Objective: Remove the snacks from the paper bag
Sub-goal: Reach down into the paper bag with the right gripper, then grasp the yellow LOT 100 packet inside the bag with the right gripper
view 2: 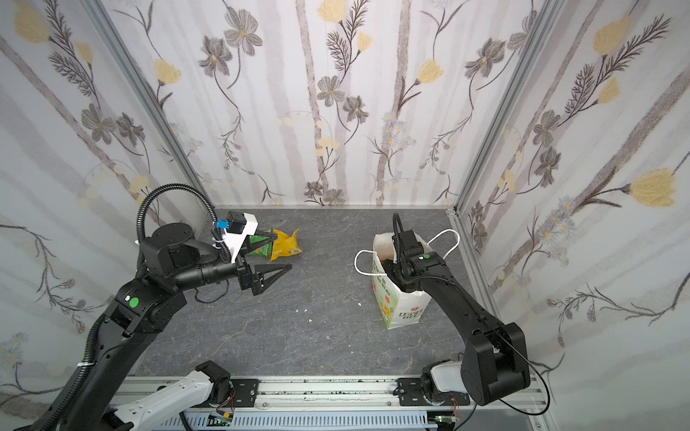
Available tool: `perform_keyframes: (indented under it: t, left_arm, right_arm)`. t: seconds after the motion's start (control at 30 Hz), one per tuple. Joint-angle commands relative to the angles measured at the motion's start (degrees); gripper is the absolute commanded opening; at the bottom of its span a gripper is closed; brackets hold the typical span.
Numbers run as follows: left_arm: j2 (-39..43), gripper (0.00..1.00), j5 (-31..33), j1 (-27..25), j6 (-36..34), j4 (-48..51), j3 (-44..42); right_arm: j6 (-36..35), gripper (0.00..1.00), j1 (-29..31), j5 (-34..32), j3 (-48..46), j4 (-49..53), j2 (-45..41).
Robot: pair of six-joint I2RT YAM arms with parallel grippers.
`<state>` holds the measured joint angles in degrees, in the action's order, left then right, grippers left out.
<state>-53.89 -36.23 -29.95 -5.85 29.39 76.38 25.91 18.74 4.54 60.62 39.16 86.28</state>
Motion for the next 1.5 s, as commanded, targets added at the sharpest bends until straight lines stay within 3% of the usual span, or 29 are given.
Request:
perform_keyframes:
  t: [0.0,1.47]
  left_arm:
    - [-0.13,1.0,0.19,-0.02,-0.43,-0.39,-0.13]
    - [0.56,1.0,1.24,-0.02,-0.28,-0.05,-0.27]
  right_arm:
    - [0.45,0.0,0.14,0.73,1.29,-2.46,-1.26]
    - [3.2,0.0,0.03,-2.17,12.47,-0.2,-8.92]
